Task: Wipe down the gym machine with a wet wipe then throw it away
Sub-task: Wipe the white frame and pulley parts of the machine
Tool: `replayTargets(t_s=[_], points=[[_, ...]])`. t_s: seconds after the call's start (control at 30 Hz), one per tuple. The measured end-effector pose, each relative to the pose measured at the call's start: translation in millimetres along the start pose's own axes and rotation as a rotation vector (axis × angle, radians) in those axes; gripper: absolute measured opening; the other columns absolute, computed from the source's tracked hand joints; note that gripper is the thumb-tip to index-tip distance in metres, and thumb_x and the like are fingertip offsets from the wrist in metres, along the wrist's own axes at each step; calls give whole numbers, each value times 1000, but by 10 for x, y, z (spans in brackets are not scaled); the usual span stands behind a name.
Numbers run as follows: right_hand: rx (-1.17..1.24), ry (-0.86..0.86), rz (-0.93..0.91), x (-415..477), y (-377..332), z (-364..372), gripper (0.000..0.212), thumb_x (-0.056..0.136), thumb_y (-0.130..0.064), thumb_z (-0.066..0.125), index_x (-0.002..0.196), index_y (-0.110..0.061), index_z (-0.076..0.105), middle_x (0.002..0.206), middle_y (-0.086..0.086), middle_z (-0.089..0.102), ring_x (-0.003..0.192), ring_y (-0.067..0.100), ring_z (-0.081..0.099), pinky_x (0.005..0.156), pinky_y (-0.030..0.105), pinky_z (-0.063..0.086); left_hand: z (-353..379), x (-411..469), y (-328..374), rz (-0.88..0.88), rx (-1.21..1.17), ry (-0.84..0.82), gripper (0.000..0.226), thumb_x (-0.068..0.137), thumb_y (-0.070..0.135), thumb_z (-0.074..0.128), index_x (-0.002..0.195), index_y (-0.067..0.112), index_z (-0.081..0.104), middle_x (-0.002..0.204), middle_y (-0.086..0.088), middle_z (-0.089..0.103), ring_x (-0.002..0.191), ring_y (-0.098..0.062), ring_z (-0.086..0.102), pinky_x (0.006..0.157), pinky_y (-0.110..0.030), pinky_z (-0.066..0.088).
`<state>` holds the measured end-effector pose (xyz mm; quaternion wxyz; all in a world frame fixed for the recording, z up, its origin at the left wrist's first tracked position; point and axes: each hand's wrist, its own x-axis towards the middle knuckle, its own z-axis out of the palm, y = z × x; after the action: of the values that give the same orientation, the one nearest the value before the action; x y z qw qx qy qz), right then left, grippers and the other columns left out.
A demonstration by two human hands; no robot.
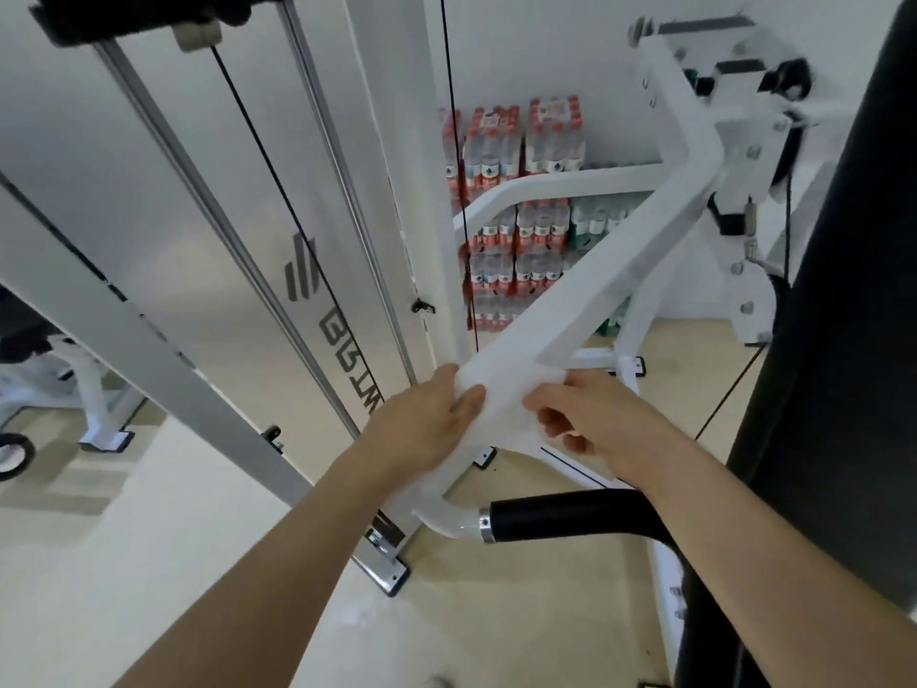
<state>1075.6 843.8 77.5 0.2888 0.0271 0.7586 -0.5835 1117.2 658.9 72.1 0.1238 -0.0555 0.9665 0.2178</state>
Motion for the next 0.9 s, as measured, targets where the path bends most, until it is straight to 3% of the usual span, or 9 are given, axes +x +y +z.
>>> replayTargets(t_s=[0.1,0.2,0.27,0.33,0.4,0.5,0.63,0.8,0.9], points=[[-292,382,-52,34,20,-19,14,89,-20,59,101,-13,58,94,0,53,88,21,52,68,29,39,9,260,97,126,74,34,43,101,52,24,120,16,37,102,-6,58,89,-28,58,78,-41,48],[-723,777,-421,-41,43,274,51,93,-17,52,142,-15,38,141,5,40,129,22,39,97,29,38,-63,559,244,234,-172,-45,40,104,41,29,125,9,41,106,-8,59,93,-23,61,80,-36,48],[-764,571,-579,-12,-9,551,50,101,-27,39,151,-19,31,156,0,29,143,14,25,113,26,26,-154,691,217,207,-651,-249,30,104,23,41,126,6,52,101,-6,65,87,-8,66,78,-24,52],[-828,329,-576,135,2,722,53,104,-38,28,154,-24,23,161,-4,20,148,9,12,120,26,10,-225,698,25,44,-996,-424,24,100,19,49,118,10,63,99,-10,72,93,-16,70,87,-32,56],[-1007,289,-619,297,7,667,57,101,-47,16,154,-26,24,161,-6,22,149,9,9,119,27,2,-184,632,-194,-28,-1129,-466,26,100,28,50,116,15,66,104,-10,73,101,-26,69,88,-39,56],[-1152,314,-602,559,-28,301,63,97,-53,11,150,-27,34,159,-10,25,148,7,10,117,29,5,-93,596,-318,30,-1021,-447,32,99,45,46,117,28,67,114,3,71,105,-16,67,90,-32,52],[-937,417,-350,932,-333,-419,53,106,-38,28,153,-13,26,162,1,16,150,14,7,118,30,7,-95,695,-146,215,-778,-371,33,101,46,39,133,46,49,133,27,51,120,2,50,102,-24,39],[-882,294,-619,871,-291,-39,35,104,-26,36,115,-10,66,131,5,61,129,17,46,108,33,28,-69,1059,259,304,-718,-153,35,101,14,39,135,25,45,130,14,56,119,-2,50,91,-6,37],[-435,473,-641,961,-336,-174,40,97,-31,51,69,-6,65,65,12,62,65,22,56,63,36,44,-99,1208,350,292,-722,-44,42,97,3,39,128,28,53,120,18,61,106,14,54,80,1,39]])
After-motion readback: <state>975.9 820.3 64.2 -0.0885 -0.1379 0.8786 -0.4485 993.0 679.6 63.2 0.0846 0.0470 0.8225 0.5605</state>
